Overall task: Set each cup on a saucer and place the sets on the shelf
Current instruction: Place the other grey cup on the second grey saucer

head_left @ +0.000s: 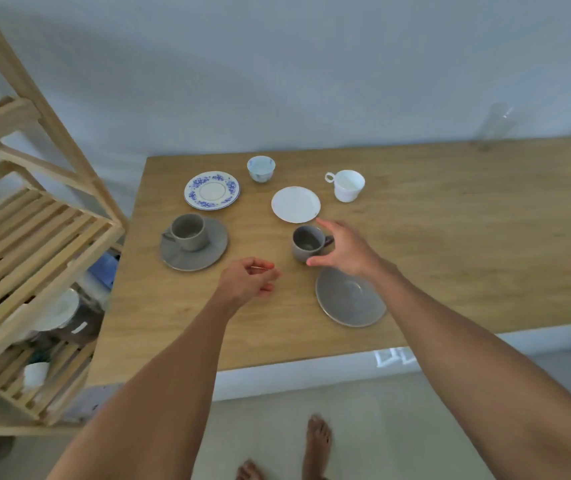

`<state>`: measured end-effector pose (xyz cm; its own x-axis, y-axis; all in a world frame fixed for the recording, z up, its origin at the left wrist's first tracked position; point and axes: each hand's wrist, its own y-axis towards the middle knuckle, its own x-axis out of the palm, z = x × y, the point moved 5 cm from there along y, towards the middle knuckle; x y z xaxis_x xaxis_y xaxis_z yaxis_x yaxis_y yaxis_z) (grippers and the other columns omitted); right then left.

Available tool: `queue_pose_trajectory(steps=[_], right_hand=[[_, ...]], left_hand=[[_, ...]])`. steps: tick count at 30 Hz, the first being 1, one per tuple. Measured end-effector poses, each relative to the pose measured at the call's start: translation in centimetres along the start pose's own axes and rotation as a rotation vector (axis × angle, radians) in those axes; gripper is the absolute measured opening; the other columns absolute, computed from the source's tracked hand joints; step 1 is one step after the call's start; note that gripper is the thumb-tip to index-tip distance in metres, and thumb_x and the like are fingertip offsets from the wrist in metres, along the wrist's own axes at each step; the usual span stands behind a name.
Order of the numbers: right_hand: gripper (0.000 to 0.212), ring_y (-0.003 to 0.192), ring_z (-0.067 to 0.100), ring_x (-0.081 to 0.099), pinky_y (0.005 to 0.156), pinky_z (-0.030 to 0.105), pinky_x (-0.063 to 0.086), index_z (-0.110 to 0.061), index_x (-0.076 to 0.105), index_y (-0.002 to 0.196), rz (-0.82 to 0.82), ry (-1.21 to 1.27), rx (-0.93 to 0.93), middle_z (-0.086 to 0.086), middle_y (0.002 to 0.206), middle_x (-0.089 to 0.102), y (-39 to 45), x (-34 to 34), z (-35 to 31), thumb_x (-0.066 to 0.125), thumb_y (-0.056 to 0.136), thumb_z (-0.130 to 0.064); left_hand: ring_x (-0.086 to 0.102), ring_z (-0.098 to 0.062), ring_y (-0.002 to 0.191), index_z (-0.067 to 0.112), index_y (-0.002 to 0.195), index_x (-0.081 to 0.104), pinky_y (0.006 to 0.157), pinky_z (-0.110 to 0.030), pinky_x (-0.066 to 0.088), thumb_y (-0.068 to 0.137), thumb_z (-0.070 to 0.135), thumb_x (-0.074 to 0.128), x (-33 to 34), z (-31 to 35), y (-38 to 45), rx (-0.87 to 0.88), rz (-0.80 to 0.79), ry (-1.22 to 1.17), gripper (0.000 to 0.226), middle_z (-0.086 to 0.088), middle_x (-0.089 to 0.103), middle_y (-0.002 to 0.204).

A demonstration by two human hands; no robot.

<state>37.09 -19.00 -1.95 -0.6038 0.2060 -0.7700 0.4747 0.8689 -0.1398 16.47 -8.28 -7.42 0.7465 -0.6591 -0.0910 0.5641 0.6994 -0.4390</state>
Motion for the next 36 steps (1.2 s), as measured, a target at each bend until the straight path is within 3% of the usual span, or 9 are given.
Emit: queue_pose_trajectory(steps=[4,9,14,18,22,36], right_hand=[[0.088,0.119,0.019,0.06,0.1,0.031,0.048,-0.024,0.052,0.145,0.02,0.041,-0.016,0.001,0.137,0.059,0.7,0.5,0.4,0.092,0.068,-0.038],[0.074,0.103,0.012,0.066,0.093,0.033,0.055,-0.024,0.064,0.128,0.062,0.138,0.002,-0.005,0.119,0.07,1.3,0.2,0.9,0.095,0.063,-0.035],[0.082,0.103,0.009,0.068,0.095,0.036,0.056,-0.025,0.064,0.131,0.087,0.2,0.003,-0.009,0.119,0.071,1.0,-0.9,2.1,0.094,0.057,-0.042],[0.083,0.106,0.008,0.068,0.097,0.03,0.054,-0.024,0.062,0.135,0.13,0.225,-0.01,-0.008,0.122,0.07,-1.1,-3.3,3.8,0.094,0.061,-0.041],[0.083,0.107,0.006,0.067,0.097,0.03,0.054,-0.025,0.062,0.136,0.162,0.215,-0.004,-0.009,0.124,0.07,-4.2,-5.2,6.1,0.093,0.061,-0.045],[0.086,0.11,0.005,0.065,0.097,0.029,0.055,-0.024,0.063,0.135,0.103,0.131,-0.055,-0.01,0.128,0.068,-9.2,-3.9,7.8,0.096,0.059,-0.046]], left_hand=[[0.071,-0.023,0.079,0.0,0.115,0.071,0.068,-0.032,0.065,0.081,0.014,0.086,4.0,-0.7,0.1,-0.066,-0.086,0.014,0.039,-0.02,0.076,0.098],[0.073,-0.028,0.085,-0.001,0.118,0.07,0.066,-0.029,0.065,0.081,0.01,0.086,6.5,-1.1,-0.1,-0.117,-0.113,-0.006,0.042,-0.026,0.076,0.107],[0.076,-0.027,0.081,0.003,0.118,0.071,0.071,-0.033,0.065,0.079,0.007,0.086,8.2,-1.0,0.3,-0.146,-0.166,0.02,0.042,-0.019,0.078,0.105],[0.077,-0.028,0.082,0.004,0.116,0.073,0.075,-0.038,0.066,0.078,0.002,0.086,9.1,-1.1,0.6,-0.149,-0.176,0.04,0.04,-0.015,0.079,0.104],[0.078,-0.031,0.092,0.006,0.116,0.073,0.07,-0.032,0.065,0.08,-0.001,0.083,9.4,-0.8,0.4,-0.139,-0.19,0.045,0.038,-0.015,0.078,0.109],[0.077,-0.026,0.096,0.009,0.119,0.072,0.068,-0.029,0.064,0.081,0.003,0.083,9.7,-0.9,0.1,-0.149,-0.188,0.047,0.04,-0.011,0.077,0.111]])
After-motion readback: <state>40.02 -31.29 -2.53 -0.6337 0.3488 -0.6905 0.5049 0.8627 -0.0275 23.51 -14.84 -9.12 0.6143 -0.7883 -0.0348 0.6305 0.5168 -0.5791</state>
